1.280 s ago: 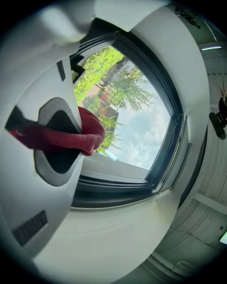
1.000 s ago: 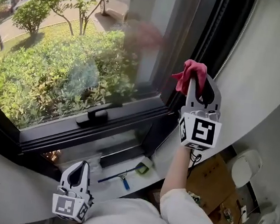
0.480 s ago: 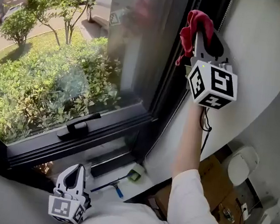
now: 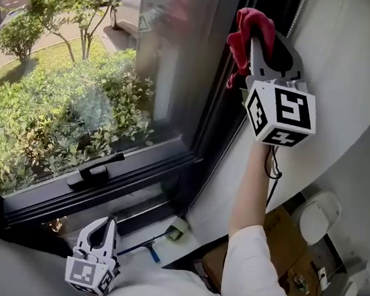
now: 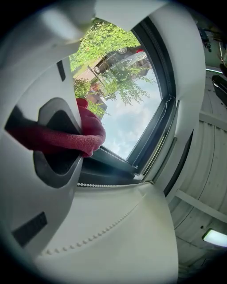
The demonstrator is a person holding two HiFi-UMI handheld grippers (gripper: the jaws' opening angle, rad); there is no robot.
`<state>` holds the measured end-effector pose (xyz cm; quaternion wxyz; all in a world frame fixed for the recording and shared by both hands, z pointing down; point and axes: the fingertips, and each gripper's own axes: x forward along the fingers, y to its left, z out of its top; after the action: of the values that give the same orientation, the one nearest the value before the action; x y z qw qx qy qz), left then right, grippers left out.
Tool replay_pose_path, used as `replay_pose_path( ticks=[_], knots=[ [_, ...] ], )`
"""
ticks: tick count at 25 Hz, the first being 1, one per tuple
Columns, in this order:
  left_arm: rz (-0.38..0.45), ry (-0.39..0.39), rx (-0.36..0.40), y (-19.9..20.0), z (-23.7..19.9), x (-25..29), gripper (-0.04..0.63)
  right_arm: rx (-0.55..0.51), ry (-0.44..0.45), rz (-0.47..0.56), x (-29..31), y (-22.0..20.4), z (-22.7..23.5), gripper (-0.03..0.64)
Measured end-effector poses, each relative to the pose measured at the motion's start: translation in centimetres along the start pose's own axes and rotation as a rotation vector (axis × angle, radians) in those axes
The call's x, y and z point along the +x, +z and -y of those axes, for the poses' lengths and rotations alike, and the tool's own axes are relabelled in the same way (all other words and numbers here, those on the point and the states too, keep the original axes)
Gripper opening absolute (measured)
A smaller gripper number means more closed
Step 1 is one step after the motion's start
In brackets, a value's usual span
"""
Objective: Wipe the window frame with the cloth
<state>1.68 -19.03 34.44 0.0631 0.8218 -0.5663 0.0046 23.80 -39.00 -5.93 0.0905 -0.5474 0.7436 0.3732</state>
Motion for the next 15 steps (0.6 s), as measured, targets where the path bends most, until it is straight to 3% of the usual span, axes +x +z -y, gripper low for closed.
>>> replay_pose_path(
  ticks=[4,9,15],
  knots=[
    [0.001,-0.005,-0.004,-0.3,0.2,0.3,0.009,0.069,-0.014,-0.018,0.1,-0.2,0.3,0.064],
    [-0.011,-0.016,-0.019,-0.9,0.5,0.0,0.009,0.034,-0.079,-0.018,-0.1,-0.4,0.1,0.064],
    [-0.019,-0.010,-0.029,-1.6,0.2,-0.9,0.009,0.068,-0.099,-0.037,-0.6,-1.1,-0.1,0.064]
  ],
)
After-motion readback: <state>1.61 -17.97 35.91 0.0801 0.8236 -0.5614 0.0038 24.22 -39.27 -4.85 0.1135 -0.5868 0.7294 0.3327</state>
